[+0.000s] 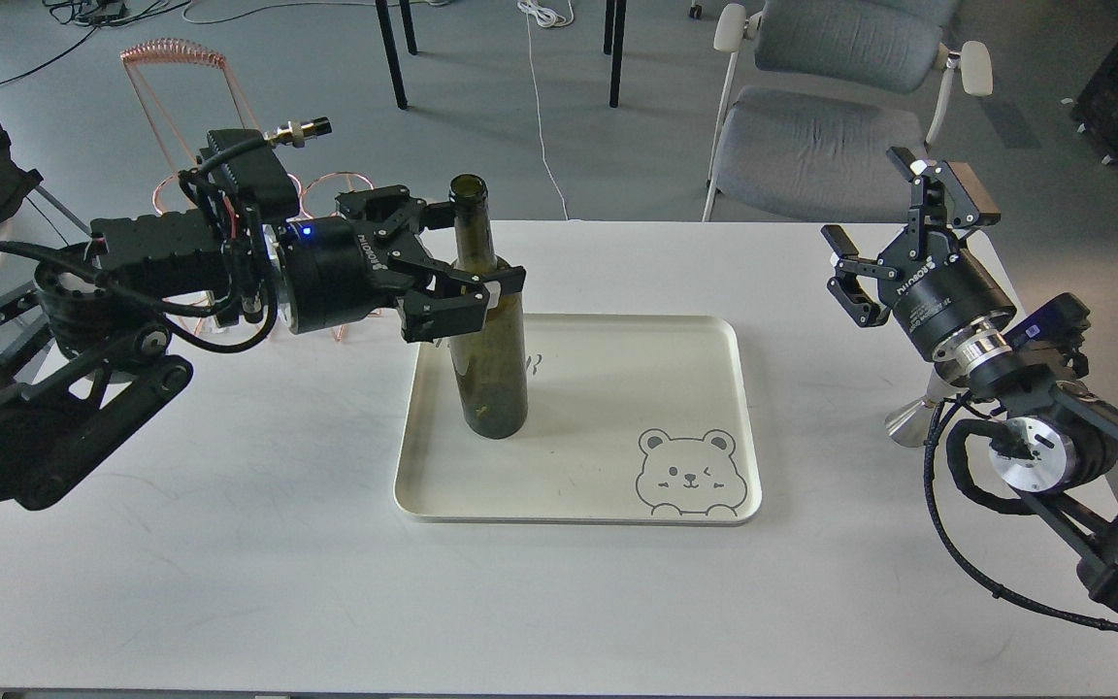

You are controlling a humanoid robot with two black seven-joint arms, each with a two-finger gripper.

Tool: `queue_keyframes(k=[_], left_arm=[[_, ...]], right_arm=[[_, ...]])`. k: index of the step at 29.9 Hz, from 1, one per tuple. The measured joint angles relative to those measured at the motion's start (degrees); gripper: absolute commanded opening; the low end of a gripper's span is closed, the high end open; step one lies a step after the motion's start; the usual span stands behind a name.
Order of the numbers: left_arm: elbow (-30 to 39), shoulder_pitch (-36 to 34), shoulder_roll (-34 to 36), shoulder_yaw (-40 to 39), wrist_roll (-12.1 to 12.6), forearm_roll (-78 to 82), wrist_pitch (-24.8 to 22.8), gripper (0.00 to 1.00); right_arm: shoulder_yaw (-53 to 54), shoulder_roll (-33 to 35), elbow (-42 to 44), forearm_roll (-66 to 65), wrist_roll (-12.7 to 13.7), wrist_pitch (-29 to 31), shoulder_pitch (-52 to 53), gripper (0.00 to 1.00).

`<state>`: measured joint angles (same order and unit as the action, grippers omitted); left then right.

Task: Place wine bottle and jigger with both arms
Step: 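Grasp the bottle neck with the left gripper and lift it, then carry the bottle over the copper wire rack with the left gripper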

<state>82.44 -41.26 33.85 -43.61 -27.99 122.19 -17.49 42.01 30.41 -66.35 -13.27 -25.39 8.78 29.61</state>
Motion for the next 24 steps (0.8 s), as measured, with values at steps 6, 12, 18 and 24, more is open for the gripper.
queue_keyframes(k=[6,12,18,24], left_arm=[[-0.8,-0.8,-0.2,1.2,0.0,-0.2,0.0,0.47],[-0.9,-0.9,-0.2,1.2,0.0,-0.6,0.1,0.21],[-0.9,-1.2,-0.2,1.2,0.0,-0.6,0.4,0.15],[-0.9,-7.4,0.5,1.1,0.0,-4.4,0.4,0.16]], right_arm=[[0.0,-0.1,0.0,0.0,0.0,0.0,0.0,0.98],[-0.2,-0.1,0.0,-0.1,0.0,0.0,-0.1,0.98],[-0.2,-0.2,0.0,-0.1,0.0,0.0,-0.2,0.98],[-0.3,-0.2,0.0,-0.1,0.0,0.0,-0.2,0.98]])
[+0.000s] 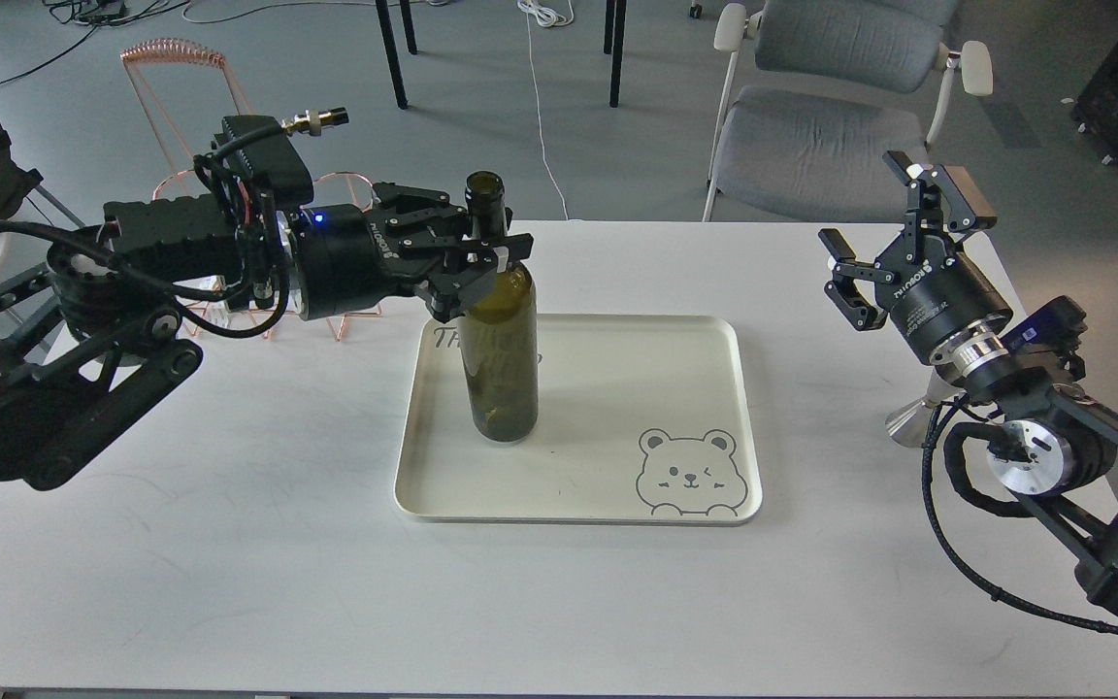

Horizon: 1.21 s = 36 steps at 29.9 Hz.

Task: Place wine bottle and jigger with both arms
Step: 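Carry the bottle over the copper wire rack with the left gripper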

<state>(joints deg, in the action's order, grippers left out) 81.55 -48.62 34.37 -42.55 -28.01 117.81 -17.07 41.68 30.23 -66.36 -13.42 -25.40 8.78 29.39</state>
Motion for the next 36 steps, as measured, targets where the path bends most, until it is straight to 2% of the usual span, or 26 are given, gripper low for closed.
queue_keyframes(k=[6,12,20,36], left_arm=[[-3.1,-11.0,4.5,0.2,0.0,-5.9,-1.9,0.16],[-11.2,-14.9,7.7,0.3,0.0,-7.0,-2.6,0.17],[-21.3,-15.8,8.6,0.5,0.0,-6.8,-2.6,0.18],[-26.2,-15.3,8.7,4.2,0.0,-6.6,-1.0,0.18]], right_arm=[[0.0,0.0,0.0,-0.8,0.0,0.0,-0.3,0.98],[0.1,0.0,0.0,-2.0,-0.2,0.0,-0.8,0.98],[0.1,-0.1,0.0,-2.0,-0.2,0.0,-1.1,0.98],[0.3,0.0,0.0,-2.0,-0.3,0.0,-1.2,0.98]])
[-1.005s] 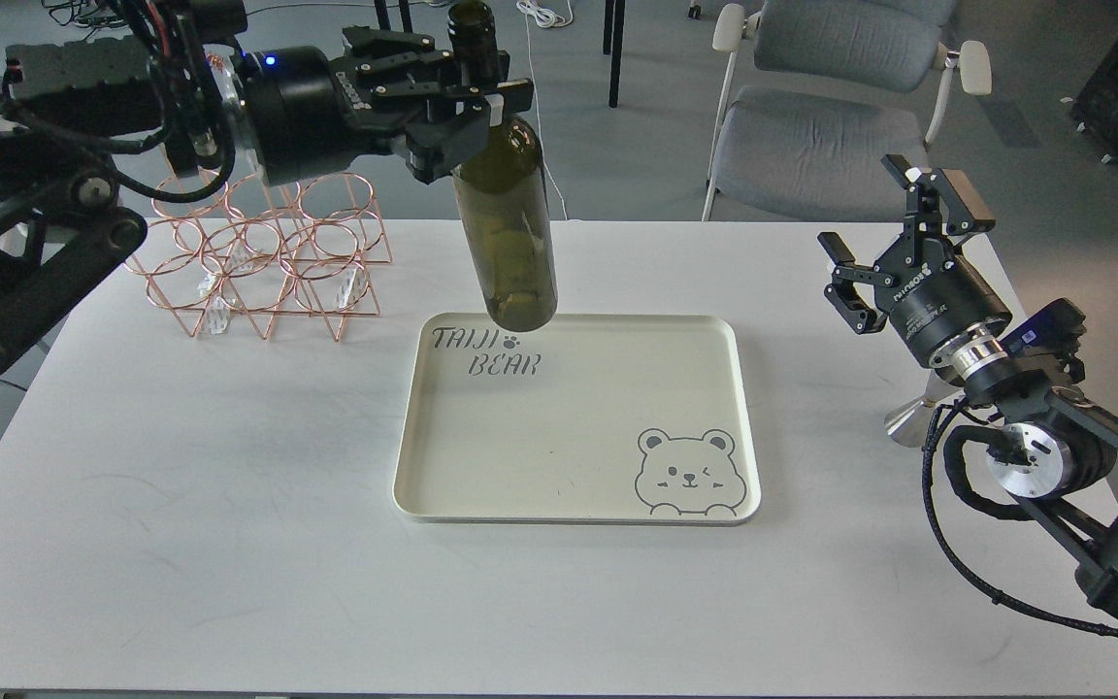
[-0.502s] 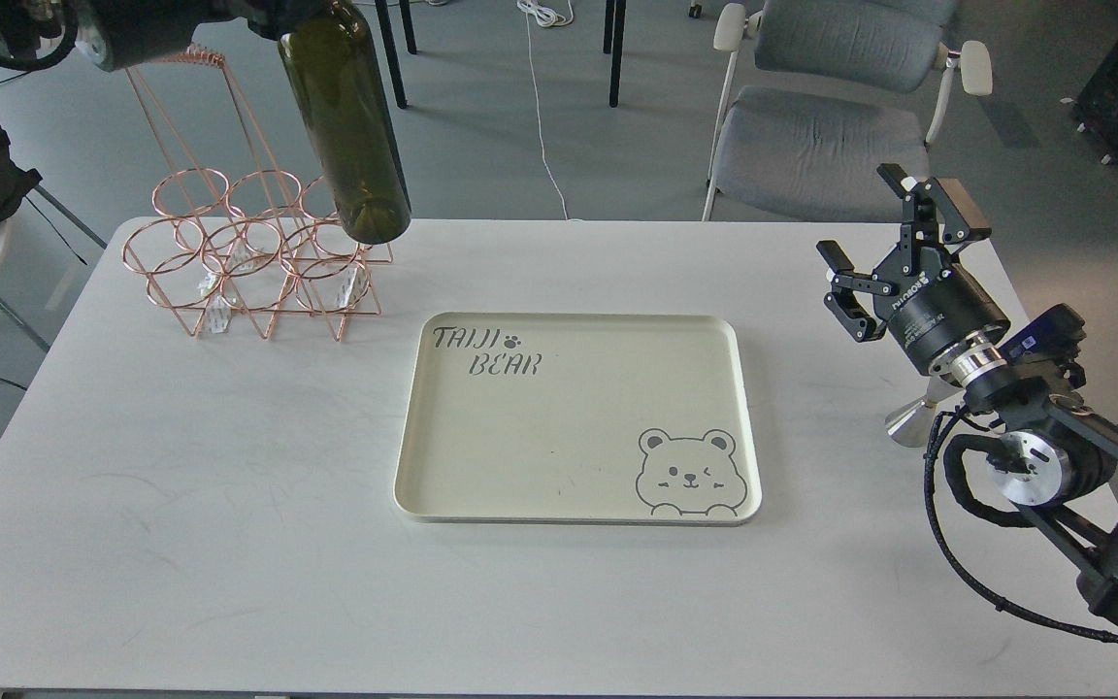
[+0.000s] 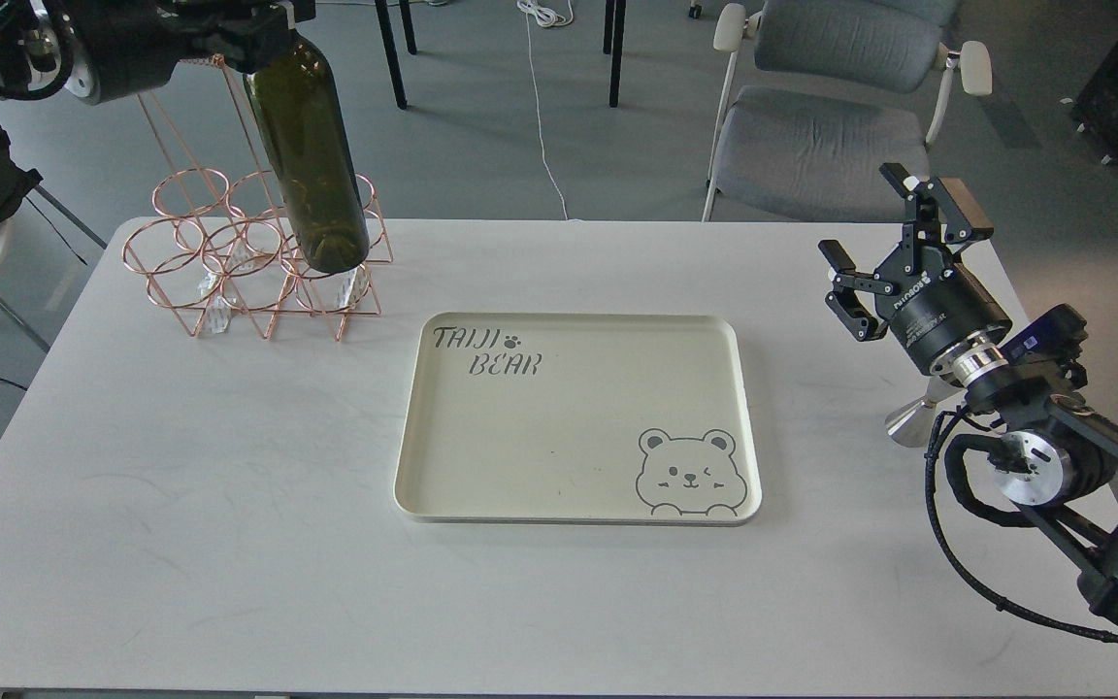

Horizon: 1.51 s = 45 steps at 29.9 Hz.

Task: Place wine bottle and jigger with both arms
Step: 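Carry the bottle over the copper wire rack with the left gripper, then lower the bottle into a slot of the copper rack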

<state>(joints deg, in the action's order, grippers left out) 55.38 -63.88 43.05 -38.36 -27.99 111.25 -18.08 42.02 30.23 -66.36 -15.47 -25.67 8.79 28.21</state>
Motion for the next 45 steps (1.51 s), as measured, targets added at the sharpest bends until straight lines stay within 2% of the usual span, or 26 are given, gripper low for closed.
queue_keyframes(k=[27,45], left_arm=[[-3.3,0.5,-1.0,2.4,0.0,-0.3,2.4,0.20],[-5.2,3.8,-1.9,2.4,0.0,-0.4,4.0,0.21]], right_arm=[[0.1,0.0,0.0,0.0,0.0,0.0,0.0,0.98],[0.0,0.0,0.0,0.0,0.0,0.0,-0.4,0.98]])
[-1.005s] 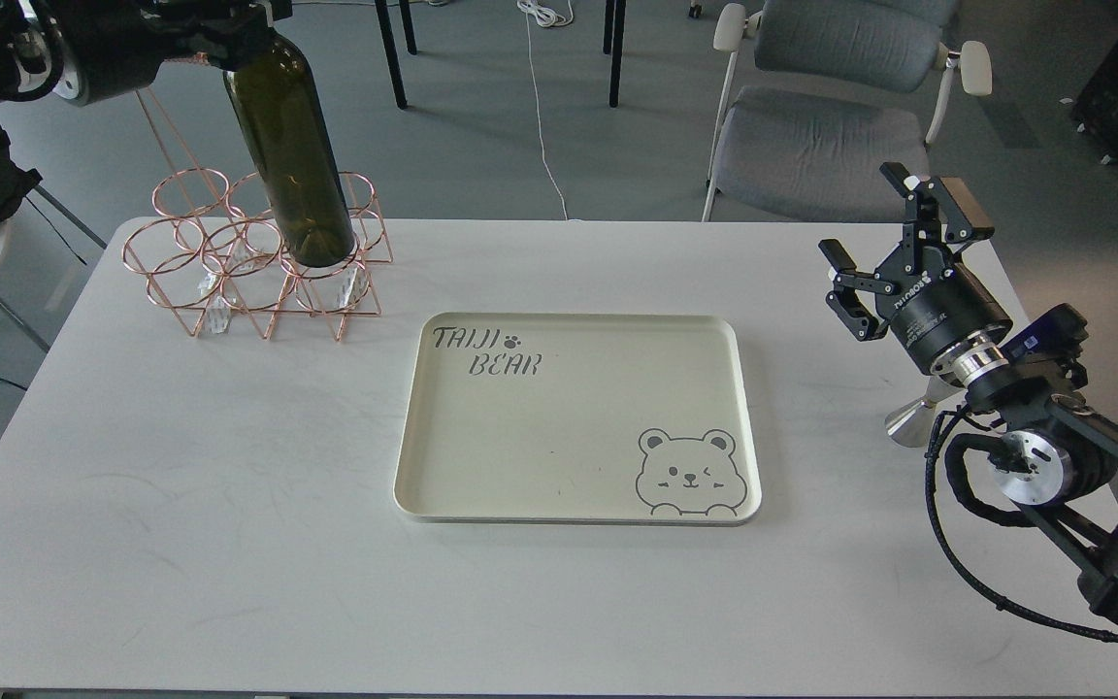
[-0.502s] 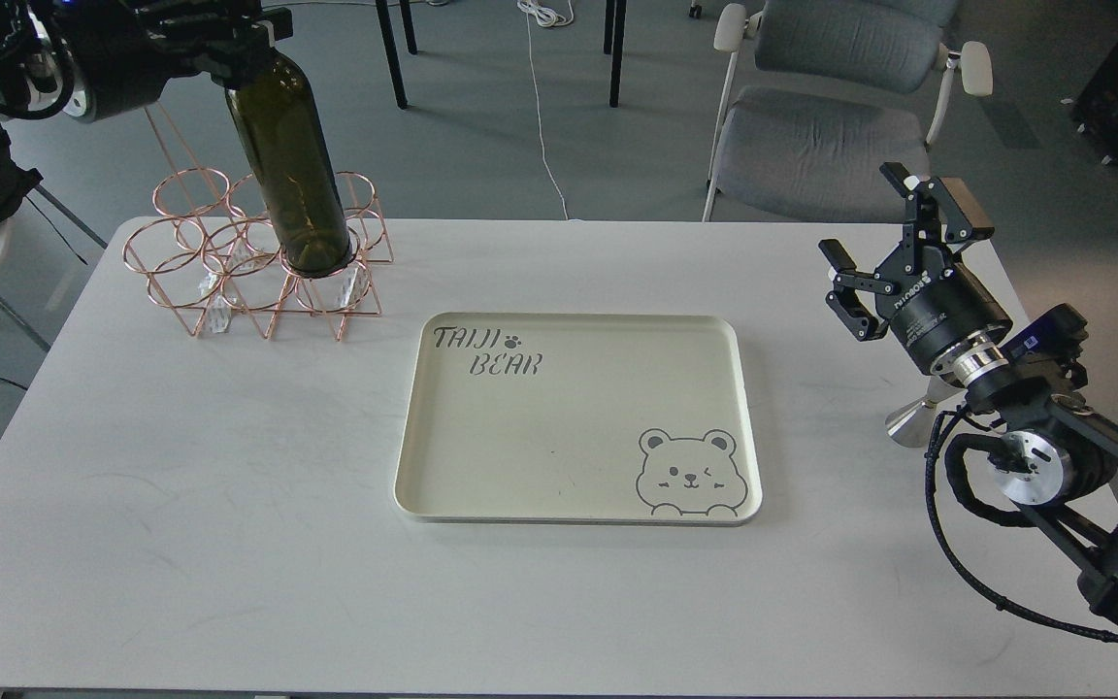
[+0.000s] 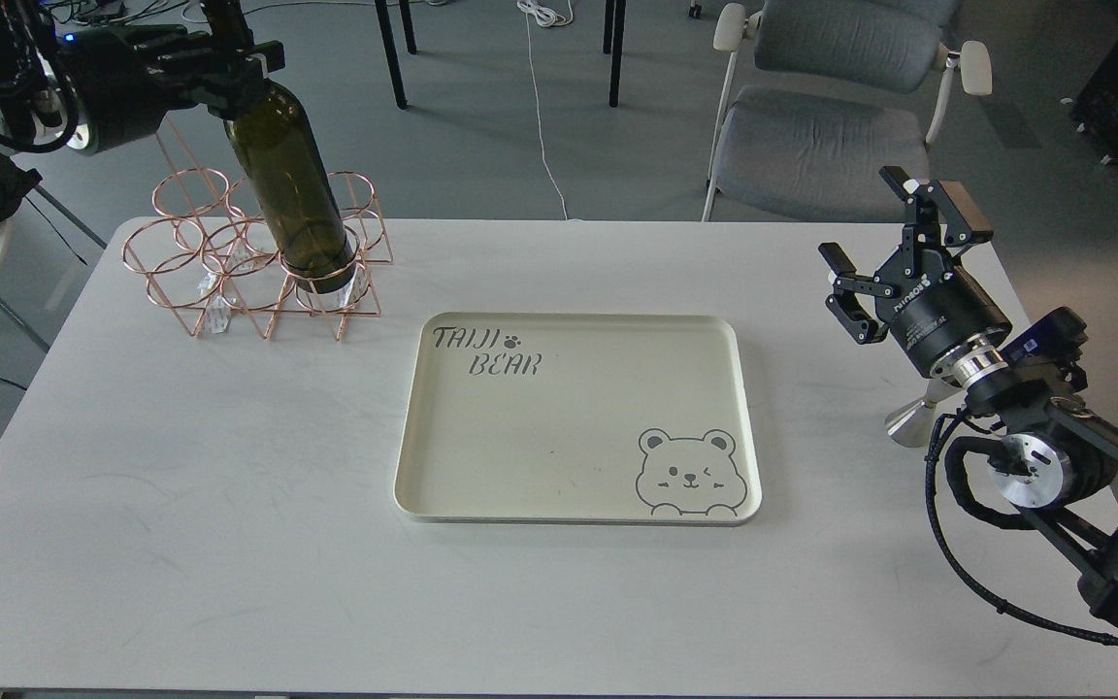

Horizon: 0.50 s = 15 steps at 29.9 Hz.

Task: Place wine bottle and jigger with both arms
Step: 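Lower the bottle into a slot of the copper rack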

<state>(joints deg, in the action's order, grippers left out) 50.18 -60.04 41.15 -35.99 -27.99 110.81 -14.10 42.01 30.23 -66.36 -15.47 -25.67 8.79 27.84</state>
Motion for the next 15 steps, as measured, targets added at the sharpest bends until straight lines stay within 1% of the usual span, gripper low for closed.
queue_keyframes(k=[15], left_arm=[[-2.7,1.5,-2.7,-0.1,0.0,0.0,0.8,0.23]], right_arm=[[0.0,0.0,0.0,0.0,0.0,-0.1,-0.2,0.98]])
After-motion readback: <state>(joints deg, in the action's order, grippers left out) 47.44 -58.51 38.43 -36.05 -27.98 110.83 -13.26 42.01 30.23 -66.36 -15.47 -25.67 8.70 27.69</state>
